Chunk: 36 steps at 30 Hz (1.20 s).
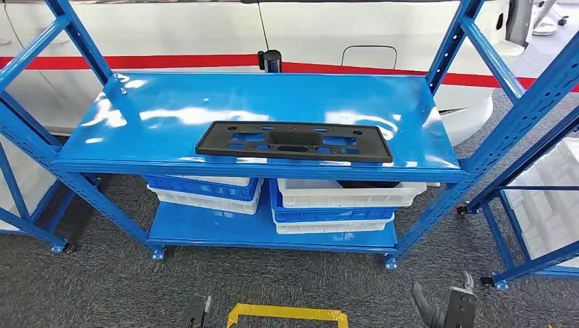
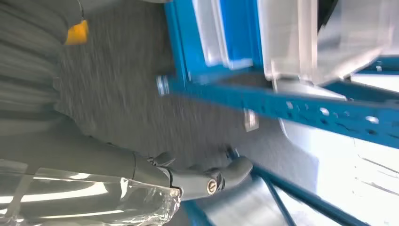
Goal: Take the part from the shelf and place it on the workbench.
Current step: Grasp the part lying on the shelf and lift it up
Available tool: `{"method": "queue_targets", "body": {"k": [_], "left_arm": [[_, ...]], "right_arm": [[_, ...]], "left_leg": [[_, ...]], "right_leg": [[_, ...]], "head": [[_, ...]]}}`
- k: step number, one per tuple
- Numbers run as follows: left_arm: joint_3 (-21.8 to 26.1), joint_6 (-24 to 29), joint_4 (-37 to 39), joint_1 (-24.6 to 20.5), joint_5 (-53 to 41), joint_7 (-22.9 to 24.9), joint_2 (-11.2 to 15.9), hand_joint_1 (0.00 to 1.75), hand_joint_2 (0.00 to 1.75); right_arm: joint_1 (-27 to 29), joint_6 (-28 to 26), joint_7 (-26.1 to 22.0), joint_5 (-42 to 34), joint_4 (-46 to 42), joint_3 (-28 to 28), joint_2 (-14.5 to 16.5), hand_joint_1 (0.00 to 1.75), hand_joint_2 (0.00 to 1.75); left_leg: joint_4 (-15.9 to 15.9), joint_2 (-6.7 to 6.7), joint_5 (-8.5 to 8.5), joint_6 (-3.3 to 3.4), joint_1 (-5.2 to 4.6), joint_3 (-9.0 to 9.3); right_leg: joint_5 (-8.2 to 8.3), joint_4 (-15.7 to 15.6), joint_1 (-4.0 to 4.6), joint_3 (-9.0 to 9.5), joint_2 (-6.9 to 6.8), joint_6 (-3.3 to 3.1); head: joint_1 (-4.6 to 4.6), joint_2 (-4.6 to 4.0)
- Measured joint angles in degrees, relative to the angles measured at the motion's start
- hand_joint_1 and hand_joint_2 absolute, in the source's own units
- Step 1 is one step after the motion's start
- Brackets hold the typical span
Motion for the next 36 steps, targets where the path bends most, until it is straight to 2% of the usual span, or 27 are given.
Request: {"method": "queue_targets", "body": {"k": [1, 2, 3, 5, 7, 9, 16, 20, 26, 30, 36], "left_arm": [[0.0, 0.97, 0.01, 0.05, 0.06, -1.15, -0.07, 0.0, 1.75], [0.03, 1.45, 0.02, 0.12, 0.21, -1.9, -0.09, 0.0, 1.31], [0.07, 2.55, 0.05, 0.22, 0.4, -3.39, -0.17, 0.0, 0.87], [0.1, 2.53, 0.2, 0.32, 0.86, -3.92, -0.28, 0.0, 0.0], [-0.08, 1.39, 0.4, 0.18, 1.23, -3.32, -0.59, 0.0, 0.0], [-0.31, -0.38, 0.55, 0.11, 1.81, -2.68, -0.79, 0.0, 0.0], [-0.98, -1.53, 0.76, -0.73, 3.49, -1.81, -1.22, 0.0, 0.0], [-3.22, 0.14, 0.83, -1.43, 4.54, -3.47, -1.29, 0.0, 0.0], [-11.98, 6.47, 0.85, -2.8, 7.72, -5.56, -1.28, 0.0, 0.0], [-17.68, 5.29, 0.85, -3.59, 11.12, -4.27, -1.26, 0.0, 0.0], [-22.03, 3.75, 0.85, -4.39, 15.84, -2.7, -1.23, 0.0, 0.0]], "right_arm": [[1.79, -3.2, 1.27, 2.01, -3.53, 1.72, -0.16, 0.0, 1.75], [3.3, -5.94, 2.61, 4.22, -7.07, 3.87, -0.43, 0.0, 1.75], [6.04, -10.69, 4.8, 8.15, -13.46, 8.22, -1.07, 0.0, 1.75], [9.54, -14.81, 7.54, 14.4, -23.41, 17.91, -2.3, 0.0, 1.75], [11.15, -14.9, 7.42, 17.63, -28.74, 25.97, -3.12, 0.0, 1.75], [11.75, -14.84, 6.64, 19.67, -31.74, 30.87, -3.37, 0.0, 1.75], [11.58, -14.77, 7.37, 23.17, -35.95, 37.94, -3.88, 0.0, 1.75], [11.33, -14.77, 10.16, 25.98, -37.18, 39.24, -4.07, 0.0, 1.75], [9.47, -14.72, 12.8, 35.06, -35.75, 39.55, -3.64, 0.0, 1.75], [6.9, -14.68, 12.8, 45.12, -31.93, 38.5, -1.6, 0.0, 1.75], [-0.09, -14.68, 13.37, 55.08, -23.11, 36.57, 3.09, 0.0, 1.75]], "left_leg": [[-0.01, -0.11, 0.01, 0.0, 0.0, -0.08], [-0.02, -0.12, 0.01, 0.0, 0.0, -0.13], [-0.04, -0.08, 0.0, -0.01, 0.03, -0.22], [-0.05, 0.42, -0.13, -0.09, 0.12, -0.11], [-0.05, 0.64, -0.25, -0.11, 0.15, 0.08], [-0.05, 0.5, -0.26, -0.09, 0.14, 0.11], [-0.04, 0.51, -0.22, -0.06, 0.11, 0.09], [-0.03, 0.51, -0.22, -0.06, 0.08, 0.08], [-0.03, 0.52, -0.22, -0.05, 0.07, 0.09], [-0.03, 0.53, -0.21, -0.05, 0.09, 0.1], [-0.03, 0.6, -0.18, -0.06, 0.12, 0.13]], "right_leg": [[-0.03, 0.01, 0.01, -0.01, -0.11, 0.03], [-0.04, 0.02, 0.02, -0.02, -0.12, 0.04], [-0.06, 0.03, 0.04, -0.04, -0.08, 0.08], [-0.05, 0.02, 0.11, -0.15, 0.41, 0.08], [-0.07, 0.01, 0.14, -0.17, 0.62, 0.06], [-0.09, 0.0, 0.13, -0.14, 0.48, 0.05], [-0.08, 0.01, 0.1, -0.1, 0.45, 0.05], [-0.08, 0.01, 0.07, -0.1, 0.45, 0.06], [-0.08, 0.01, 0.07, -0.1, 0.45, 0.06], [-0.07, 0.01, 0.08, -0.09, 0.46, 0.06], [-0.06, 0.02, 0.1, -0.08, 0.5, 0.06]], "head": [[0.03, 0.0], [0.02, 0.0], [0.03, 0.0], [0.02, 0.0], [0.01, 0.0], [0.01, 0.0], [0.03, 0.0], [0.03, 0.0], [0.02, 0.0], [0.01, 0.0], [0.01, 0.0]]}}
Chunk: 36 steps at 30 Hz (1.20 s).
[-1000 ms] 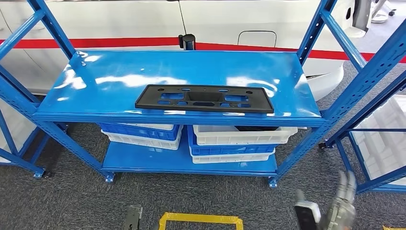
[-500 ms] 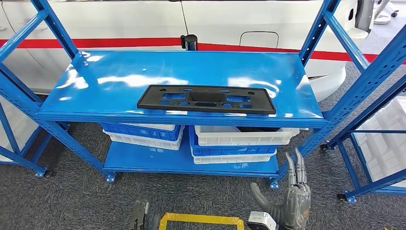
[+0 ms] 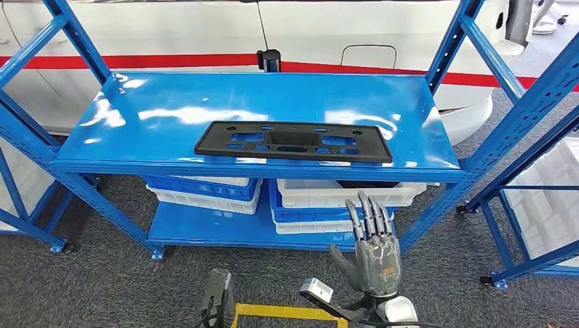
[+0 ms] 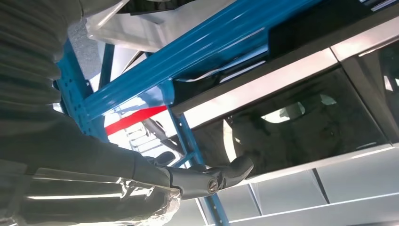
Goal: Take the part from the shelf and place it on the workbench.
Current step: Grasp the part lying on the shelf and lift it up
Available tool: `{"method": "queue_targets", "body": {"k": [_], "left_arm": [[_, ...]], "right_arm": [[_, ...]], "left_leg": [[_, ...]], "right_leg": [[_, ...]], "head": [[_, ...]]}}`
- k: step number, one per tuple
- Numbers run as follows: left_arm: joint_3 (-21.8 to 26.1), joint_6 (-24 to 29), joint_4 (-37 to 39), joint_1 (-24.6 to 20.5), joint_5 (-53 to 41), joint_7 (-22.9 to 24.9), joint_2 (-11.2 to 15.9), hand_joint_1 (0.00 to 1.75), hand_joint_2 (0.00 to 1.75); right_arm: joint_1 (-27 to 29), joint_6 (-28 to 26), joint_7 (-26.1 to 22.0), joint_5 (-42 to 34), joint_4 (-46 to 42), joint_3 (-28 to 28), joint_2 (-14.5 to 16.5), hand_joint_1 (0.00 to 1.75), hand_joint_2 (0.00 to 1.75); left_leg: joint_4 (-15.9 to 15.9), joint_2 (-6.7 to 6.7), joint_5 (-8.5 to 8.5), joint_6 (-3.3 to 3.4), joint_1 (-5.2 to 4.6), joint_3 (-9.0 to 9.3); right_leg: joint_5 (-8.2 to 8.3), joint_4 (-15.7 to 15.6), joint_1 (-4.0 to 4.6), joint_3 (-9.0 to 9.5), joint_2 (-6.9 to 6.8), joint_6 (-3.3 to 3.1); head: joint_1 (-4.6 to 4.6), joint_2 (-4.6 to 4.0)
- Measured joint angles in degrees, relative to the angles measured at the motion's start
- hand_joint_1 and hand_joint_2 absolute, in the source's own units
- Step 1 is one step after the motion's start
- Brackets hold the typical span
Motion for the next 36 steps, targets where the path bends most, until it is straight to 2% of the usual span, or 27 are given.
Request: {"method": "queue_targets", "body": {"k": [2, 6, 13, 17, 18, 22, 26, 30, 36], "left_arm": [[-0.92, 0.39, -0.01, -0.17, 0.6, 0.22, 0.02, 0.0, 0.0], [-2.22, 0.9, -0.02, -0.44, 1.57, 0.86, 0.08, 0.0, 1.75], [-4.57, -0.29, -0.02, -0.86, 2.52, 2.07, 0.22, 0.0, 1.75], [-5.8, -1.07, -0.02, -1.11, 2.71, 2.67, 0.31, 0.0, 0.0], [-6.08, -0.91, -0.02, -1.17, 2.76, 2.91, 0.32, 0.0, 0.0], [-7.37, 1.19, -0.04, -1.45, 4.72, 4.47, 0.34, 0.0, 1.75], [-9.85, 2.61, -0.07, -1.93, 7.6, 6.16, 0.43, 0.0, 1.75], [-12.86, 2.26, -0.07, -2.48, 10.42, 6.74, 0.49, 0.0, 0.0], [-18.12, 0.95, -0.09, -3.47, 13.74, 7.24, 0.73, 0.0, 0.0]], "right_arm": [[-2.08, 0.0, 1.11, 1.18, 2.48, -0.07, 1.15, 0.0, 1.75], [-5.51, 0.0, 3.73, 3.02, 6.43, 0.14, 2.86, 0.0, 1.75], [-8.7, 0.0, 7.9, 4.29, 9.4, 1.84, 3.85, 0.0, 1.75], [-9.22, 0.0, 9.46, 5.08, 9.46, 2.8, 3.85, 0.0, 1.75], [-9.37, 0.0, 10.08, 5.48, 9.5, 3.04, 3.85, 0.0, 1.75], [-10.96, 0.0, 13.73, 7.28, 10.52, 4.3, 3.89, 0.0, 1.75], [-14.15, 0.0, 18.1, 8.71, 13.65, 5.92, 4.27, 0.0, 1.75], [-17.36, 0.0, 22.26, 9.67, 17.24, 6.89, 4.61, 0.0, 1.75], [-21.98, 0.0, 28.15, 10.02, 22.78, 7.31, 4.6, 0.0, 1.75]], "left_leg": [[0.0, 0.0, 0.01, 0.0, 0.0, -0.01], [0.0, 0.0, 0.01, 0.0, -0.02, -0.03], [0.01, -0.01, 0.01, 0.0, -0.05, -0.06], [0.01, -0.01, 0.01, 0.0, -0.05, -0.07], [0.01, -0.01, 0.01, 0.0, -0.05, -0.07], [0.01, 0.0, 0.01, 0.0, -0.04, -0.06], [0.01, -0.01, 0.03, 0.02, -0.04, -0.05], [0.01, -0.01, 0.04, 0.02, -0.04, -0.06], [0.02, -0.01, 0.05, 0.02, -0.05, -0.08]], "right_leg": [[0.0, 0.0, 0.0, 0.0, 0.0, 0.0], [0.0, 0.01, 0.0, 0.0, 0.0, 0.0], [0.0, 0.01, -0.01, -0.01, -0.01, 0.0], [0.0, 0.0, -0.01, -0.02, 0.0, 0.0], [0.0, 0.0, -0.01, -0.02, 0.0, 0.0], [0.0, 0.0, -0.01, -0.02, 0.0, 0.0], [0.0, 0.0, -0.01, -0.01, -0.01, 0.01], [0.01, 0.01, -0.01, -0.01, 0.0, 0.01], [0.02, 0.01, -0.01, -0.01, 0.0, 0.03]], "head": [[0.01, 0.0], [0.01, 0.0], [0.01, 0.0], [0.01, 0.0], [0.01, 0.0], [0.0, 0.0], [0.0, 0.0], [-0.01, 0.0], [0.0, 0.0]]}}
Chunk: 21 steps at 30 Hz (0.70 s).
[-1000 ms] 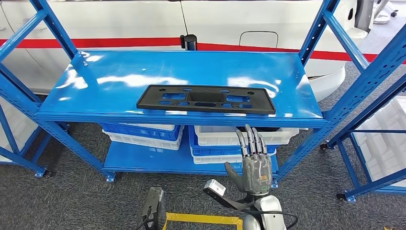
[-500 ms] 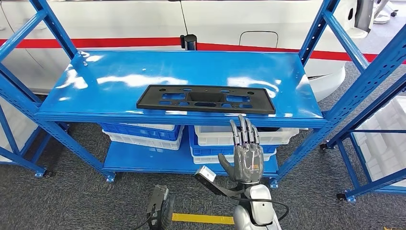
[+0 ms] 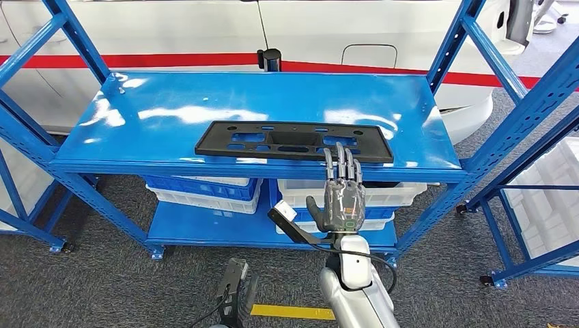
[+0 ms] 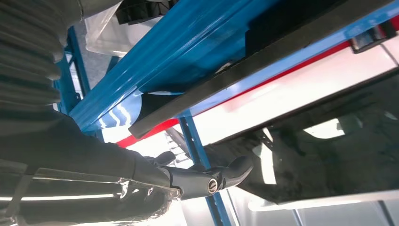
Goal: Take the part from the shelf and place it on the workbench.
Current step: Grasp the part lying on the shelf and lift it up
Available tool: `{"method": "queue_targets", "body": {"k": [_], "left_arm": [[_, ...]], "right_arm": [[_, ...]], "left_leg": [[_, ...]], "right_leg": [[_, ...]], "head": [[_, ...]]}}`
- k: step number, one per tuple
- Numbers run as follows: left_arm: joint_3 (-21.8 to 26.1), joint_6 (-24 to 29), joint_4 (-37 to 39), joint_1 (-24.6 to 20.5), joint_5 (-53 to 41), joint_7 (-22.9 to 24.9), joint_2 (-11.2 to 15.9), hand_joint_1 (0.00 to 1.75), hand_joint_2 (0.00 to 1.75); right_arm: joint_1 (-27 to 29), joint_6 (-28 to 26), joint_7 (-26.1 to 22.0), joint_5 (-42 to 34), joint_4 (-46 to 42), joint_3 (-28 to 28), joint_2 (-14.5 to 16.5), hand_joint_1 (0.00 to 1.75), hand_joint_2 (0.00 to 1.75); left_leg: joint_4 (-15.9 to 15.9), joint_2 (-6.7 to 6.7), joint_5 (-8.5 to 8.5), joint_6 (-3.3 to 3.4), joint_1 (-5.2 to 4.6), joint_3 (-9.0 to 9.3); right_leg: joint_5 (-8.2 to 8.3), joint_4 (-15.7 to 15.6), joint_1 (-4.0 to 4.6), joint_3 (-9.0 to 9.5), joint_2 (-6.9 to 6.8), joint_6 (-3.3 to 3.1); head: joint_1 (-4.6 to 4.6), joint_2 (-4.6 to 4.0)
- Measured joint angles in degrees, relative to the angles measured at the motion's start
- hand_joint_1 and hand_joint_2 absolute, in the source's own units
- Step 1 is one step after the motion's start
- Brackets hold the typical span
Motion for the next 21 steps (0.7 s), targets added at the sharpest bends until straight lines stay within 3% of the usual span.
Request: {"method": "queue_targets", "body": {"k": [10, 14, 18, 21], "left_arm": [[-2.13, -1.09, 0.0, -0.38, 1.9, 0.3, 0.11, 0.0, 0.0], [-6.04, -4.29, 0.02, -0.87, 4.26, 0.74, 0.36, 0.0, 1.75], [-13.83, -6.0, 0.02, -1.94, 8.73, 1.87, 0.92, 0.0, 1.75], [-16.48, -5.82, 0.02, -2.29, 10.52, 2.21, 1.14, 0.0, 1.75]], "right_arm": [[-1.5, 0.0, 1.46, -0.01, 2.12, -0.02, -0.01, 0.0, 1.75], [-3.61, 0.0, 4.04, 0.02, 5.48, 0.02, -0.13, 0.0, 1.75], [-8.73, 0.0, 9.74, 0.02, 12.9, 1.1, -0.38, 0.0, 1.75], [-11.09, 0.0, 11.01, 0.02, 15.77, 1.49, -0.31, 0.0, 1.75]], "left_leg": [[0.0, 0.0, 0.0, 0.0, -0.01, 0.0], [0.01, 0.0, 0.0, 0.0, -0.01, -0.01], [0.01, 0.0, 0.01, 0.01, 0.0, 0.0], [0.01, 0.0, 0.02, 0.02, 0.0, -0.01]], "right_leg": [[0.0, 0.0, 0.0, 0.0, 0.0, 0.0], [0.0, 0.0, 0.0, -0.01, 0.0, 0.0], [0.0, 0.0, 0.0, -0.02, 0.0, 0.0], [0.0, 0.0, 0.0, -0.02, 0.0, 0.01]], "head": [[-0.01, 0.0], [-0.01, 0.0], [-0.01, 0.0], [-0.02, 0.0]]}}
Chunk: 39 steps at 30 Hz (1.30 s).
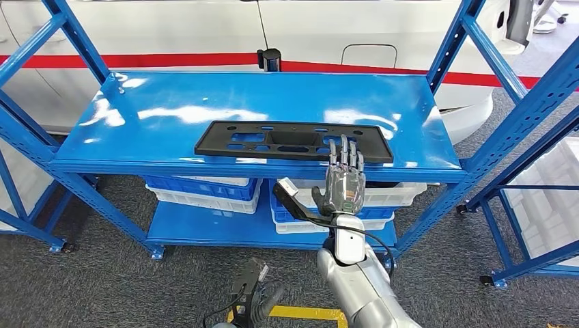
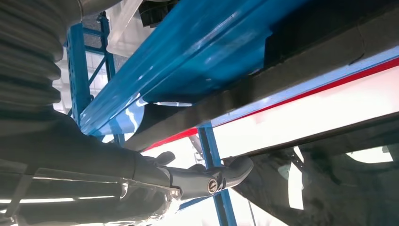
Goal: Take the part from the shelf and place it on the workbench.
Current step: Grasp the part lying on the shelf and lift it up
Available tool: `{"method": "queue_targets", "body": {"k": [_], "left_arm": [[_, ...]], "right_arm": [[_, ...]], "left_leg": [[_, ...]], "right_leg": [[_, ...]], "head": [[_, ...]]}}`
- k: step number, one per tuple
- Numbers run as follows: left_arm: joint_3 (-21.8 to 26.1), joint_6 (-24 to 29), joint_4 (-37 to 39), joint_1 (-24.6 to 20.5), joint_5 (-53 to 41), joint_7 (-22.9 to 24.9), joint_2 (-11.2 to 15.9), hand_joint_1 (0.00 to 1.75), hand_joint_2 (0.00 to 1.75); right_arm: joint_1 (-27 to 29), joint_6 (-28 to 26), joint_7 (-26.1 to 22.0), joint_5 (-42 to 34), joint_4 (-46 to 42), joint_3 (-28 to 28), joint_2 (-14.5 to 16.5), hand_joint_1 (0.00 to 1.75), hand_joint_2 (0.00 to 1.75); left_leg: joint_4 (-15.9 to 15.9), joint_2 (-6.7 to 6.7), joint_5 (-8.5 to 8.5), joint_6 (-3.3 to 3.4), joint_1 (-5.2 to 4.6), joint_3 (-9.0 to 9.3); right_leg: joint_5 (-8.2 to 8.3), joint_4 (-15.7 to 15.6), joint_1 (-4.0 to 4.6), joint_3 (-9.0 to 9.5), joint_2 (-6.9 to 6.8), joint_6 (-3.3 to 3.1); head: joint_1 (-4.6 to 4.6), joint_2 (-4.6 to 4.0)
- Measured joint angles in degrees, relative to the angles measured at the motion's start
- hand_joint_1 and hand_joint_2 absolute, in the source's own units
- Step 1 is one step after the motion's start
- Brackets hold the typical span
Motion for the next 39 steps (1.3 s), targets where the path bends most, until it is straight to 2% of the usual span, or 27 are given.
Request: {"method": "queue_targets", "body": {"k": [12, 24, 30, 39], "left_arm": [[-6.49, 0.52, 0.02, -0.98, 3.68, 0.87, 0.44, 0.0, 1.75], [-10.4, 0.77, 0.02, -1.59, 6.3, 1.81, 0.76, 0.0, 1.75], [-11.7, 0.81, 0.02, -1.8, 7.3, 1.97, 0.89, 0.0, 1.75], [-16.63, 2.16, 0.03, -3.05, 15.36, 1.55, 1.03, 0.0, 1.75]], "right_arm": [[-6.03, 0.05, 0.8, 0.02, 6.31, 0.55, 1.76, 0.0, 1.75], [-9.99, 3.28, 1.46, 0.02, 12.83, 1.34, 4.39, 0.0, 1.75], [-10.6, 4.5, 1.86, 0.02, 14.58, 1.34, 4.78, 0.0, 1.75], [-12.81, 6.79, 3.26, 0.02, 16.95, 1.36, 4.78, 0.0, 1.75]], "left_leg": [[0.0, 0.01, 0.01, 0.02, 0.0, -0.01], [0.0, 0.0, 0.03, 0.03, 0.0, -0.01], [0.0, 0.0, 0.03, 0.03, -0.01, -0.02], [0.01, 0.0, 0.03, 0.04, -0.01, -0.03]], "right_leg": [[0.0, 0.0, 0.0, 0.0, 0.0, 0.0], [0.0, 0.01, 0.01, 0.0, 0.0, 0.0], [0.0, 0.01, 0.01, 0.01, 0.0, 0.0], [0.01, 0.01, 0.01, 0.01, 0.0, 0.01]], "head": [[0.01, 0.0], [0.0, 0.0], [0.0, 0.0], [0.0, 0.0]]}}
